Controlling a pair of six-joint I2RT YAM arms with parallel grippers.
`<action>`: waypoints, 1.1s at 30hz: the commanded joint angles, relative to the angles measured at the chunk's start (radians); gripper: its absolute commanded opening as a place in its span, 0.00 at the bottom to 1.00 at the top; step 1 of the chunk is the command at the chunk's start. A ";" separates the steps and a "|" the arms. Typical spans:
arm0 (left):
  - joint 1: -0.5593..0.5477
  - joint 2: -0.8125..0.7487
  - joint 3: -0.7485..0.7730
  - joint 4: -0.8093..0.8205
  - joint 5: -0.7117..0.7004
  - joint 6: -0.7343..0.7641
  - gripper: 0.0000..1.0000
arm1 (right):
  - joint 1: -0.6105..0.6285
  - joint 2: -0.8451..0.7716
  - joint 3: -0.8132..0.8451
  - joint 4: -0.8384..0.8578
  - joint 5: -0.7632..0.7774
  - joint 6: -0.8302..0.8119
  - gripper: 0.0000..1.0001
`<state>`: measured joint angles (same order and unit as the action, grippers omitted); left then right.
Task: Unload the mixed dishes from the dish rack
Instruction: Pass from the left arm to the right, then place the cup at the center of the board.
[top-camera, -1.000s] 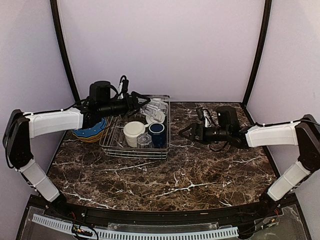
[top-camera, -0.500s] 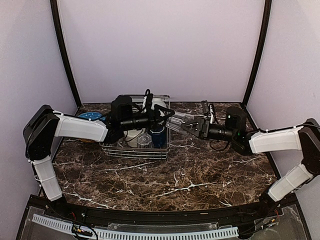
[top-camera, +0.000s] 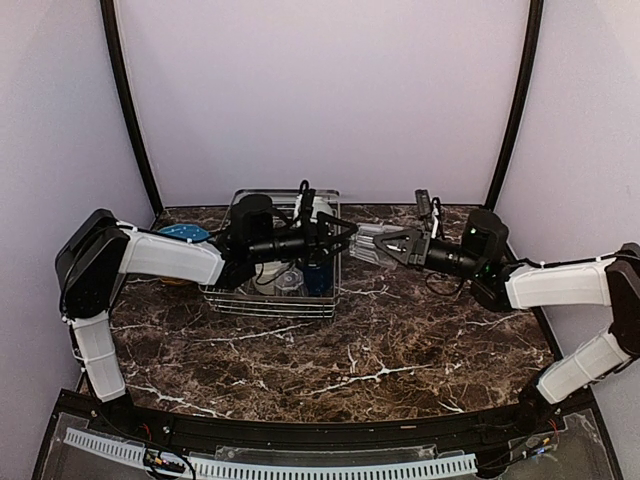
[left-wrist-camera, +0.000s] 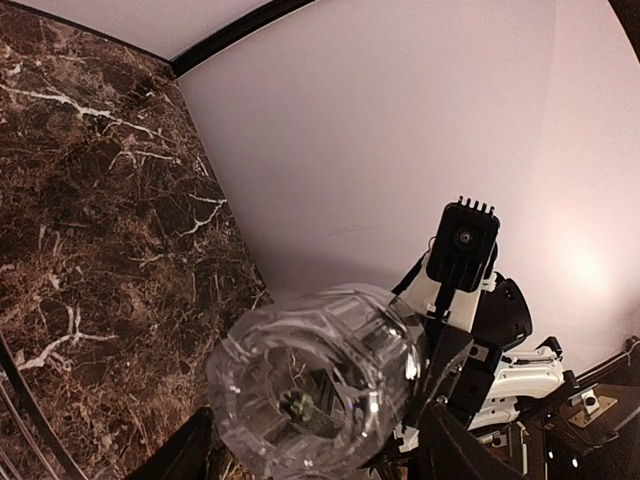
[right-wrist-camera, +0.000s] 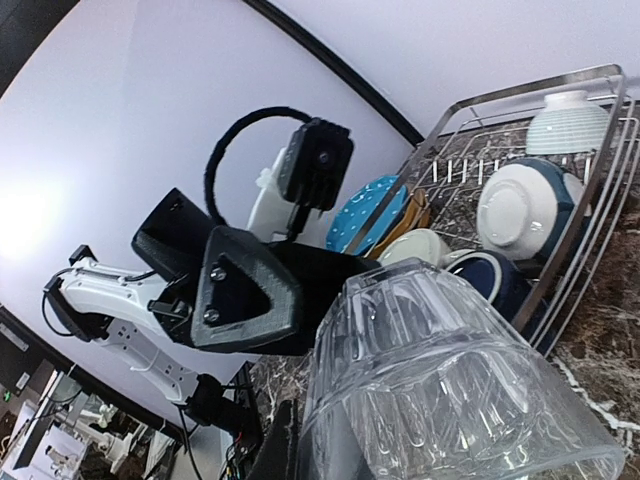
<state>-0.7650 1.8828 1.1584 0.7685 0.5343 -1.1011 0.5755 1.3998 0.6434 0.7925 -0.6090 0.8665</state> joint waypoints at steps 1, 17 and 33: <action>0.004 -0.090 0.029 -0.154 -0.037 0.156 0.76 | -0.052 -0.021 -0.030 -0.056 0.038 -0.016 0.00; 0.090 -0.355 -0.030 -0.665 -0.225 0.537 0.99 | -0.243 0.185 0.435 -1.067 0.572 -0.550 0.00; 0.065 -0.480 -0.053 -0.957 -0.266 0.684 0.99 | -0.265 0.785 1.186 -1.561 0.731 -0.762 0.08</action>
<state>-0.6785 1.4460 1.1309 -0.0937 0.2787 -0.4587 0.3195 2.1368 1.7336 -0.6640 0.1001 0.1654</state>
